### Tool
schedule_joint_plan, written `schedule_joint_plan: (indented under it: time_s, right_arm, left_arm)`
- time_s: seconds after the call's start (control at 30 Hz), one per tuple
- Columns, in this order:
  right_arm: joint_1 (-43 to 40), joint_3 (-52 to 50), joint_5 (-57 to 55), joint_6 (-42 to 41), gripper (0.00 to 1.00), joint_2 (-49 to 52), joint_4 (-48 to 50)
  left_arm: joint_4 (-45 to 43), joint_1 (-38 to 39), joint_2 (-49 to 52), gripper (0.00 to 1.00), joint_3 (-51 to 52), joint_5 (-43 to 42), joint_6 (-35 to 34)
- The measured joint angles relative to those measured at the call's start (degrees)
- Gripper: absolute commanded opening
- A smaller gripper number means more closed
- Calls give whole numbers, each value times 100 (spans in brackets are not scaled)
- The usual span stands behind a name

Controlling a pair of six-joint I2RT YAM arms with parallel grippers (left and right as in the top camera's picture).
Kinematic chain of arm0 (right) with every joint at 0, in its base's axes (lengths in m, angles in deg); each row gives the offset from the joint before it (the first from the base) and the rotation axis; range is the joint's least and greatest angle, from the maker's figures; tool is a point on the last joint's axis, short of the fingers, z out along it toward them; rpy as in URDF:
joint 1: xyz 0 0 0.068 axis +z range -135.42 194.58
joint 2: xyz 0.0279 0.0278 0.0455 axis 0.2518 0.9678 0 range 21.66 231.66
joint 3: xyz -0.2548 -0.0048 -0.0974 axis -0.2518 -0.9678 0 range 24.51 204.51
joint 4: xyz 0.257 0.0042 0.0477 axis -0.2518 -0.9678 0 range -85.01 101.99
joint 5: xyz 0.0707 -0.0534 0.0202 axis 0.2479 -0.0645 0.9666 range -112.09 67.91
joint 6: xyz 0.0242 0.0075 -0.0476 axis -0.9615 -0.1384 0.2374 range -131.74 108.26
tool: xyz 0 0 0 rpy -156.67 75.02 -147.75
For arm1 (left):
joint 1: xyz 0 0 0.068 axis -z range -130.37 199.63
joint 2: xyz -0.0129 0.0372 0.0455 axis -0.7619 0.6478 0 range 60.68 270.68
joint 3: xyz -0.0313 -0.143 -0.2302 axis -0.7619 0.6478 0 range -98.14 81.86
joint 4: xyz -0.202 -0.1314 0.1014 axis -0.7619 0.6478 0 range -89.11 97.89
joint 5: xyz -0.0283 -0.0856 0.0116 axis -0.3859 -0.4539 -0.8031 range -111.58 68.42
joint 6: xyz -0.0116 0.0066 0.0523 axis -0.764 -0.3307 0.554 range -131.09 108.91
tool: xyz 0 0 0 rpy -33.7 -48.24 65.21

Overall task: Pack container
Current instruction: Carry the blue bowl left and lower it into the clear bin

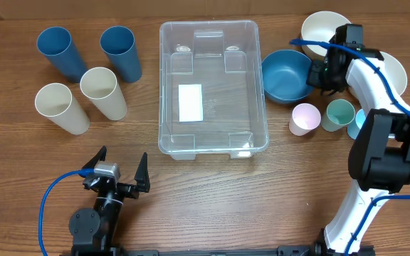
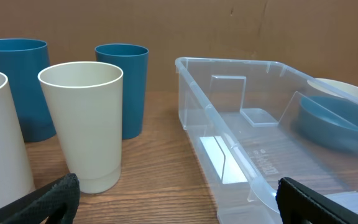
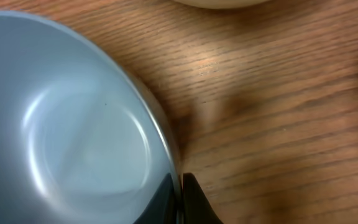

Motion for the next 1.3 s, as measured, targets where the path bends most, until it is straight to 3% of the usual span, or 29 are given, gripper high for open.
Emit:
schedule_joint_plan:
  time_s: [0.17,0.57,0.9,1.0,1.17,1.3]
  right_arm:
    - [0,1346,2,-24,4,2,-1161]
    - [404,3248,44,-138,4,-13,-2299]
    - [2184,3254,-256,-120,4,-365,-2138]
    - [2675,2835,-404,-127,4,-389,-1587]
    - [2769,1906,-509,-131,4,-374,-708]
    - [2771,1827,-542,-125,4,-96,-271]
  left_arm:
    - [0,0,0,100,0,0,0]
    - [-2,0,0,100,0,0,0]
    - [-2,0,0,100,0,0,0]
    - [-2,0,0,100,0,0,0]
    - [-2,0,0,100,0,0,0]
    - [-2,0,0,100,0,0,0]
